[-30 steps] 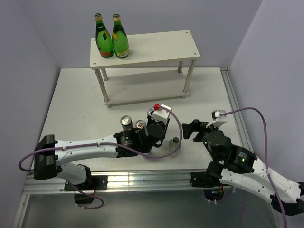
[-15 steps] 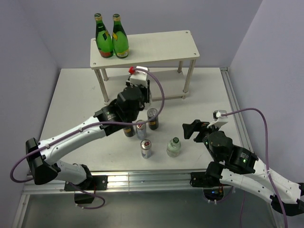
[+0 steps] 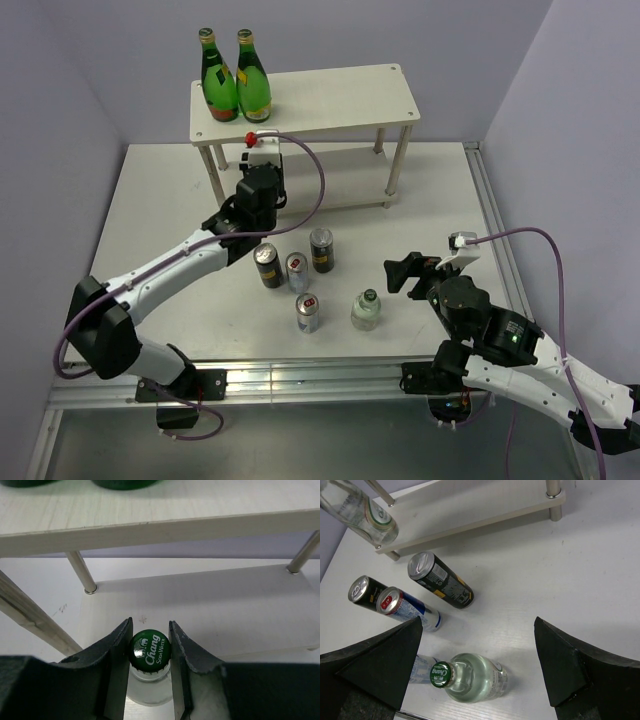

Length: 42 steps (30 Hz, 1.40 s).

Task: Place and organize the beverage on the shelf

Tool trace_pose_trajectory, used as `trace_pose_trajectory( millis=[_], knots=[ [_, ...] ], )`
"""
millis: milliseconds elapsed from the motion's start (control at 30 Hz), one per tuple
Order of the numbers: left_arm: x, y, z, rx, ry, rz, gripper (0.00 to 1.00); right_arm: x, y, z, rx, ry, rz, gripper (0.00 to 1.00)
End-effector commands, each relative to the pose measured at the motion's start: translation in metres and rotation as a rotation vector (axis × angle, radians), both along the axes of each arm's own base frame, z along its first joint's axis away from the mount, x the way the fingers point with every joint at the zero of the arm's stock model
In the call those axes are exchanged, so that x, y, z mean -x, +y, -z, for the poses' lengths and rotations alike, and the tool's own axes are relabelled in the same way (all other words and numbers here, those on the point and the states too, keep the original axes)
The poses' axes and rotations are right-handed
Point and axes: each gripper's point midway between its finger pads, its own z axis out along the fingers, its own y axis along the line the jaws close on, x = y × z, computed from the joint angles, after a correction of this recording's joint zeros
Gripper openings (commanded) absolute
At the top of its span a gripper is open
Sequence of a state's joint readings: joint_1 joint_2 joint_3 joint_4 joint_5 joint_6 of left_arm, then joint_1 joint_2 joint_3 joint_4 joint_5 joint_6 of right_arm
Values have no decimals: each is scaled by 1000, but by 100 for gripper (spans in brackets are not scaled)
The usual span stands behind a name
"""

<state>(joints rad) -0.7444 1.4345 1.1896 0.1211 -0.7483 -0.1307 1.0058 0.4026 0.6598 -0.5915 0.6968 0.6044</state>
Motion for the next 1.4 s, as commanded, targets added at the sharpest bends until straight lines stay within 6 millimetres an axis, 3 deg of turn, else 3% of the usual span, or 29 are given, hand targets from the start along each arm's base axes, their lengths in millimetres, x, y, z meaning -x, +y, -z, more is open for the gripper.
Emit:
trace_pose_trajectory(
  millis=[0,133,500,1367],
  knots=[
    [-11,12,-65,174,-229,-66,0,-2,0,-4,-18,-25,12,100],
    [-23,28,-52,179,-239,-149,0,-1,1,-4,-19,-25,4,100],
    [-49,47,-13,183,-239,-232,0,1,7,-3,-9,-15,-21,100],
    [-98,95,27,193,-237,-418,0,0,13,3,19,-3,-37,100]
  ],
)
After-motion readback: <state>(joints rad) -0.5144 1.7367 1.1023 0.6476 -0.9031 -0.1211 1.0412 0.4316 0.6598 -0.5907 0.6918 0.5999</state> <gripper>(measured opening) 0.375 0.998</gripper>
